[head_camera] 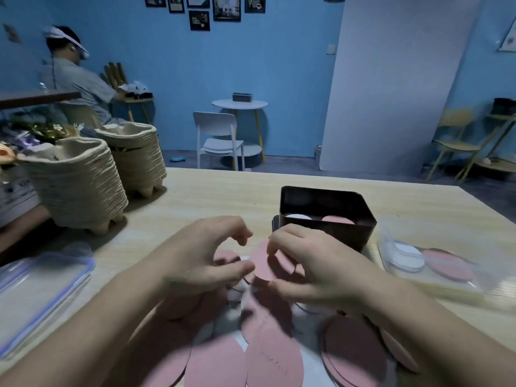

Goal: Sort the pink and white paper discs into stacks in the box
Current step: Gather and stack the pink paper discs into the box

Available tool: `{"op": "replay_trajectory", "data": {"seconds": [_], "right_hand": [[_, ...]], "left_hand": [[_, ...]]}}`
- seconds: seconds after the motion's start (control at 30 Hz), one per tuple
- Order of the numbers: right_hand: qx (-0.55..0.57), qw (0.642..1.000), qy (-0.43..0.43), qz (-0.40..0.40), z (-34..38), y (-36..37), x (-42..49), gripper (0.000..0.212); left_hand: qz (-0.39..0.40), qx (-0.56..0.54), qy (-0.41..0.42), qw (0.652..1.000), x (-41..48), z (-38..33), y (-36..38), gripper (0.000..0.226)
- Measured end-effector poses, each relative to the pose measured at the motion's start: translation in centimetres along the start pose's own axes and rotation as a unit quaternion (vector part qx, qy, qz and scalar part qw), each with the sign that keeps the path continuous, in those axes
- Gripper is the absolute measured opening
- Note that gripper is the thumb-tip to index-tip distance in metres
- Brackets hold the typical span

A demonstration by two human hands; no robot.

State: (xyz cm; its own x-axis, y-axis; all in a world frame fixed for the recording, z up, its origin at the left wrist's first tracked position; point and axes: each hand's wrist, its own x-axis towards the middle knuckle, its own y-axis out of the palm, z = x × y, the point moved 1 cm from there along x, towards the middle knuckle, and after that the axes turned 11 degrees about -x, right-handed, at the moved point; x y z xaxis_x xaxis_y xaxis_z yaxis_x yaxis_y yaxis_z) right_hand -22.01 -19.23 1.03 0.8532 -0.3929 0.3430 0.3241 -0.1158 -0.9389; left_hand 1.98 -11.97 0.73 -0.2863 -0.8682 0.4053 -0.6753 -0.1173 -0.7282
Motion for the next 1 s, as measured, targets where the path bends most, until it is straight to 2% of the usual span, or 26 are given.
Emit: {"op": "replay_trajectory", "data": {"seconds": [0.1,0.3,0.43,0.7,0.87,1.0], "right_hand": [[0.033,0.999,0.007,-0.005,-0.1,0.5,0.0,0.034],[0.051,0.999,0.002,-0.002,-1.1,1.1,-1.6,0.038],[0.059,0.998,0.003,0.008,-1.2,1.4,-1.9,0.039],[0.047,0.999,0.000,0.026,-0.9,1.9,-1.5,0.040],[0.047,0.998,0.011,0.028,-1.2,2.1,-1.5,0.039],[0.050,0.998,0.012,0.026,-1.3,2.1,-1.5,0.039]], "left_hand": [[-0.024,0.025,-0.043,0.998,-1.8,1.4,-1.4,0.024],[-0.013,0.003,-0.106,0.994,-4.3,3.9,-1.6,0.047],[0.006,0.001,-0.099,0.995,-4.2,3.7,-0.8,0.045],[-0.015,0.066,-0.116,0.991,-3.2,3.1,0.4,0.042],[-0.017,0.094,-0.141,0.985,-2.9,2.3,0.7,0.056],[-0.018,0.086,-0.151,0.985,-3.2,2.5,0.6,0.059]]}}
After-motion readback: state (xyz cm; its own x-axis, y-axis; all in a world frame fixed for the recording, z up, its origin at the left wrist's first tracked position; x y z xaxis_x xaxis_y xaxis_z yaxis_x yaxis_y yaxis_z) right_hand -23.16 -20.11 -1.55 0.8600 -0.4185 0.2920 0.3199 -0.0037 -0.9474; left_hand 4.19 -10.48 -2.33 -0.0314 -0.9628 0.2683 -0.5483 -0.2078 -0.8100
